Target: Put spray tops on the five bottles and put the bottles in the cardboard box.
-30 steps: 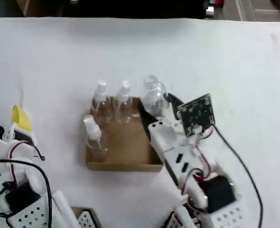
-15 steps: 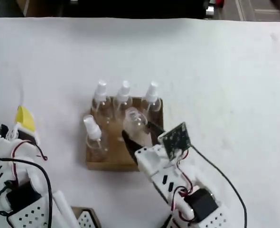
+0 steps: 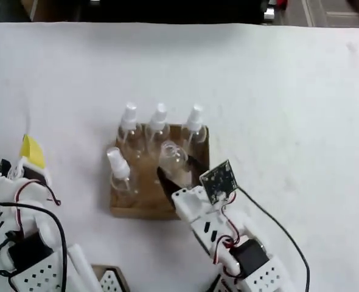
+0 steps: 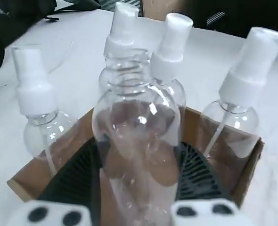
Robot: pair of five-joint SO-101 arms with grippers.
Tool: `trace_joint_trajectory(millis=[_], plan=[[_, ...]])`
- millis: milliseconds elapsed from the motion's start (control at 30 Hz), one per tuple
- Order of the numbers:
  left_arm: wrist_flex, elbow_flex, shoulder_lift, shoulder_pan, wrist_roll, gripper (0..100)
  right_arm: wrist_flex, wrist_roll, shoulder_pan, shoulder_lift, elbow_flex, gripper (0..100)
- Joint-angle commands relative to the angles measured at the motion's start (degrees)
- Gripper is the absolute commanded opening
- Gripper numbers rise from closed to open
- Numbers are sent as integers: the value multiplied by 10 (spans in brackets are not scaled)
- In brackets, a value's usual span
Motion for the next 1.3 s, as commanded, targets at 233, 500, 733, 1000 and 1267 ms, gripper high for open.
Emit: trace_joint_trajectory(millis=[233,500,733,1000,1267], plan=[[-16,-5,-5,8,5,238,-12,45,-16,32,-5,15],[-16,-5,-5,8,5,238,-44,17,-15,65,-10,15],[44,-99,-6,28,-28,238,-20,18,-19,65,-34,15],[98,-279,-1,327,-140,238,70,18,-15,65,-125,15],[69,-303,81,516,-163,238,145,18,-15,-7,-176,15]])
